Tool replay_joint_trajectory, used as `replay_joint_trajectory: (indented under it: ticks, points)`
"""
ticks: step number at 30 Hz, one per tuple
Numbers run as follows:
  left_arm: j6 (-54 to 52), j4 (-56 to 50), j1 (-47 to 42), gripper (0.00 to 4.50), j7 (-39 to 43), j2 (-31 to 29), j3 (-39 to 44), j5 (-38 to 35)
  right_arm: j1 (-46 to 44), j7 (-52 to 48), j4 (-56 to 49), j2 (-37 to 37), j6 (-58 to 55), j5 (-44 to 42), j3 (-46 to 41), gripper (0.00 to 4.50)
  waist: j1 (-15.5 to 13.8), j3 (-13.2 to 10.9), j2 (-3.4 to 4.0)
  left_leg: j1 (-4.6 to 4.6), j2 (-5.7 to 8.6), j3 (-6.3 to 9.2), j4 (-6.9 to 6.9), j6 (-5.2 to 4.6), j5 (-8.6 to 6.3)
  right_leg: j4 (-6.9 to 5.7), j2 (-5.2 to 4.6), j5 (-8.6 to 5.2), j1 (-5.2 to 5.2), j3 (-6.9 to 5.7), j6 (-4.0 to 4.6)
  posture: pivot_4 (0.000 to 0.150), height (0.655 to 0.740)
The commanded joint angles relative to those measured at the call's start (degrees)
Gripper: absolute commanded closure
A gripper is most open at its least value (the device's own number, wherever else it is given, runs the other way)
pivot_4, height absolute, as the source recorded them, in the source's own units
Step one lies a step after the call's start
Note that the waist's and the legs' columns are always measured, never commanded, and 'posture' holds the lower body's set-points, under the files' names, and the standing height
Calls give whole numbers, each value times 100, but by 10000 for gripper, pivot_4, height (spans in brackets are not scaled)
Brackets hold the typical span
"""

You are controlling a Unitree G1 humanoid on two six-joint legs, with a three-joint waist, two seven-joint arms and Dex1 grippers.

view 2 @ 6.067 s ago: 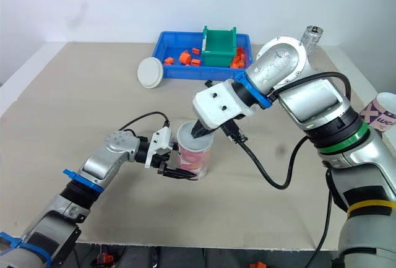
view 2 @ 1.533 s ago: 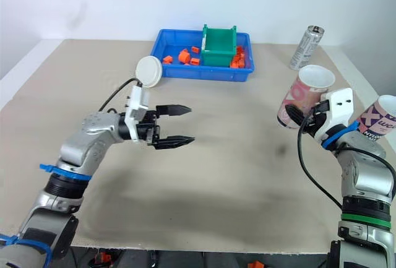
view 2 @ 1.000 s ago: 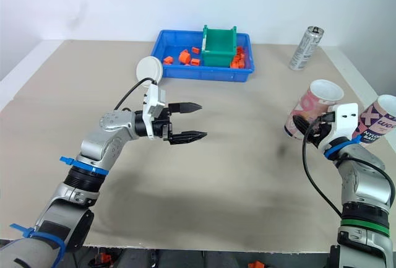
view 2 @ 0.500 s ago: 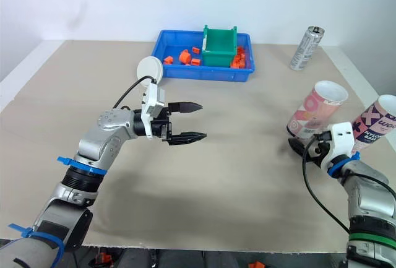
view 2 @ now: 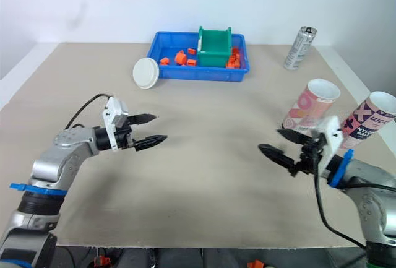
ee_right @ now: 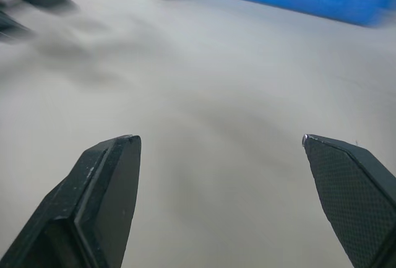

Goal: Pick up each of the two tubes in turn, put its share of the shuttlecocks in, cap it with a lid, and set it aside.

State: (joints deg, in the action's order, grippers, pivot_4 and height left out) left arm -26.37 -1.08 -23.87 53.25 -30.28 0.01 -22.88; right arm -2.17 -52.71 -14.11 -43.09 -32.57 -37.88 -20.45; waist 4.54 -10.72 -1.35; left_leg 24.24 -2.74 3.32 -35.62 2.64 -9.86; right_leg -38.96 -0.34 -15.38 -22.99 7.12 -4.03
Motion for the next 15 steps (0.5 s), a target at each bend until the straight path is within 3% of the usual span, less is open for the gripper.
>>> replay_joint_trajectory:
  ticks: [1,7,15]
  points:
    - [14,-332,462,0,-241,-179,437,-71,-170,48,41,326,134,150,552,222,-7,0,-5,1,0,-1,0,1,0,2,-2,-1,0,1,2,1500,7309]
    - [197,-658,1022,0,-628,-82,688,-107,-569,10,824,782,519,512,1062,222,-69,-1,-6,10,1,-2,2,1,0,2,-5,2,-10,0,-3,1500,7309]
    - [342,-765,1184,0,-815,220,861,-322,-677,-117,1125,859,851,605,1084,222,-94,-1,-6,9,0,-3,9,2,-1,2,-2,1,-13,-1,-3,1500,7309]
